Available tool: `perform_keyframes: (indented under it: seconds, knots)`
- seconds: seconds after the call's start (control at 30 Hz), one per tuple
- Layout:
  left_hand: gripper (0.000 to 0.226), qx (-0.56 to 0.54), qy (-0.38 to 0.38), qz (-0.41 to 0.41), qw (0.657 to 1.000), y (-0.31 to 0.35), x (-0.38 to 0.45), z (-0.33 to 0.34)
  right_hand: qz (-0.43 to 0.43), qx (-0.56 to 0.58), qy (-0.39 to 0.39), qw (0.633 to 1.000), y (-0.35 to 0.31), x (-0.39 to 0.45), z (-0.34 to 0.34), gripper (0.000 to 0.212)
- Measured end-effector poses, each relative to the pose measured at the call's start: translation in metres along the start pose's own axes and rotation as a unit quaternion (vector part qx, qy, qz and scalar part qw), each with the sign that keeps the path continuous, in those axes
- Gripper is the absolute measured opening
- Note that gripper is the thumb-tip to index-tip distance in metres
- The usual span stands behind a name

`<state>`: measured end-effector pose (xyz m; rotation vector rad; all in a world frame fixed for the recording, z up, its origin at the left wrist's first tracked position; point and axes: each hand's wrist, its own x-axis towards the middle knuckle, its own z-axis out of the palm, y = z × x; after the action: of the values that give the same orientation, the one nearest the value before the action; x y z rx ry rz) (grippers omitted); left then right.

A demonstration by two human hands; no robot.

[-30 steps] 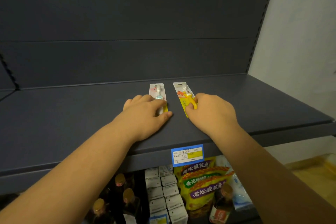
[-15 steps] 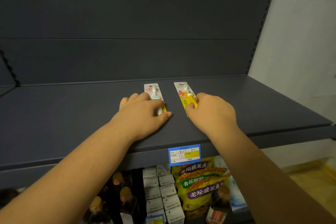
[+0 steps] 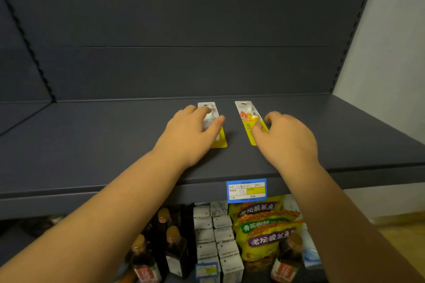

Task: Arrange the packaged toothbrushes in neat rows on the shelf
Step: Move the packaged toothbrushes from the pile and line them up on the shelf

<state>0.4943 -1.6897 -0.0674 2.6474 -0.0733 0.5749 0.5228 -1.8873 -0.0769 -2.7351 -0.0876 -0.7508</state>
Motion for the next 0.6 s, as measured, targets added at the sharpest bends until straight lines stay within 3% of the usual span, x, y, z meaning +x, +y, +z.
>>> perform_keyframes:
  seconds: [0.2,0.33,0.6]
  knots:
    - [0.052,0.085,0.046,0.043,0.994,-0.022,-0.025,-0.042,-0.08,0.073,0.046,0.993,-0.035,-0.011,-0.017,0.027]
    - [0.062,0.145,0.033,-0.011,0.989,-0.074,-0.053,-0.093,-0.162,0.098,-0.005,0.982,-0.098,-0.029,-0.026,0.034]
    - [0.058,0.19,0.081,-0.064,0.976,-0.174,-0.144,-0.206,-0.302,0.184,-0.106,0.929,-0.263,-0.088,-0.024,0.055]
